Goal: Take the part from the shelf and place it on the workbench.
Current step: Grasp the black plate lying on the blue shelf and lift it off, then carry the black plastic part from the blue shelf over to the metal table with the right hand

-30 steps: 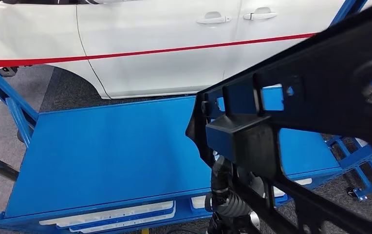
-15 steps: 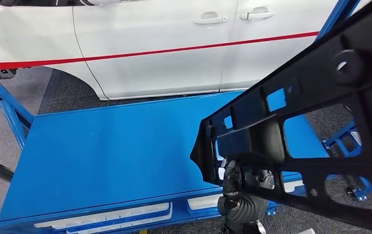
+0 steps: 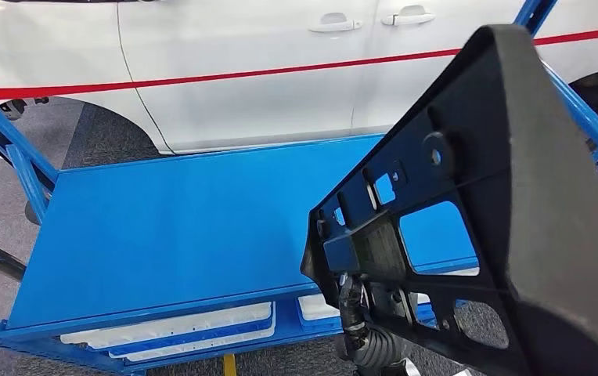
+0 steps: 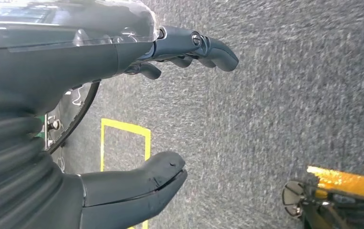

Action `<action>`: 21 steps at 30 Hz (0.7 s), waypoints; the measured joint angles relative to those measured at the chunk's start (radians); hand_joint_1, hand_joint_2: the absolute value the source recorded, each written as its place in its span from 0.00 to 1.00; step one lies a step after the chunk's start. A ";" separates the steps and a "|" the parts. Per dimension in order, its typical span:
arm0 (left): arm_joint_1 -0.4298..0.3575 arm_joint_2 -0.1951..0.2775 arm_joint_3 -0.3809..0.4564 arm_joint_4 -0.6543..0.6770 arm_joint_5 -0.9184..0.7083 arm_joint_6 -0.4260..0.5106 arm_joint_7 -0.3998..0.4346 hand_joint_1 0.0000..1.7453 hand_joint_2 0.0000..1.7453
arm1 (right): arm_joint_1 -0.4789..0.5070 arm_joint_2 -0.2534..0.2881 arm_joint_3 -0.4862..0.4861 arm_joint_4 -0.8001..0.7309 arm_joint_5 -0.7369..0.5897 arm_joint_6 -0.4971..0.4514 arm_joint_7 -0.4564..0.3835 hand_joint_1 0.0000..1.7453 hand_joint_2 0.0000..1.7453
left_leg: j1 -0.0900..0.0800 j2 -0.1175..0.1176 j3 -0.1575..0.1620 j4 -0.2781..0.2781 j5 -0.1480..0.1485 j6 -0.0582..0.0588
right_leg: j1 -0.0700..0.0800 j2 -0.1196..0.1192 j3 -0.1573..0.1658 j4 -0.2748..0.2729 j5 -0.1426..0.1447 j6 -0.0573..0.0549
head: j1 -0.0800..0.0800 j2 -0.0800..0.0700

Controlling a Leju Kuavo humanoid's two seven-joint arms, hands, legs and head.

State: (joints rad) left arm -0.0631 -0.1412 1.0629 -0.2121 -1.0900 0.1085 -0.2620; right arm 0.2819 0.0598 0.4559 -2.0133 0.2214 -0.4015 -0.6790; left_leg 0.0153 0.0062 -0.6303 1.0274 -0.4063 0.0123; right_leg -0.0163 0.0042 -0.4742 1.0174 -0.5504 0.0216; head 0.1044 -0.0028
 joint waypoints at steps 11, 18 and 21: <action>0.000 -0.003 0.032 0.000 0.021 0.003 0.017 0.00 1.00 | 0.052 0.005 -0.041 0.019 -0.061 0.095 -0.017 1.00 1.00 | 0.003 -0.007 -0.014 0.245 -0.170 -0.028 | 0.013 0.015 -0.119 0.005 0.094 -0.050 | -0.001 0.000; -0.002 -0.003 0.051 -0.001 0.028 0.009 0.017 0.00 1.00 | 0.105 0.029 -0.097 0.013 -0.089 0.132 -0.023 1.00 1.00 | -0.010 -0.047 0.183 -0.052 -0.127 0.013 | 0.012 0.065 -0.162 0.009 0.150 -0.020 | -0.001 0.000; -0.004 -0.007 0.056 -0.001 0.031 0.011 0.017 0.00 1.00 | 0.119 0.033 -0.111 0.010 -0.090 0.141 -0.023 1.00 1.00 | -0.002 -0.010 0.162 -0.066 -0.097 0.028 | 0.011 0.033 -0.192 0.087 0.058 -0.008 | 0.000 0.000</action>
State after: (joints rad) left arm -0.0667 -0.1479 1.1191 -0.2129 -1.0588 0.1195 -0.2453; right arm 0.4013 0.0927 0.3446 -2.0028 0.1310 -0.2609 -0.7015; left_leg 0.0130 -0.0034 -0.4680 0.9618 -0.5030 0.0403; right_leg -0.0055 0.0368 -0.6666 1.1048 -0.4923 0.0133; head 0.1043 -0.0029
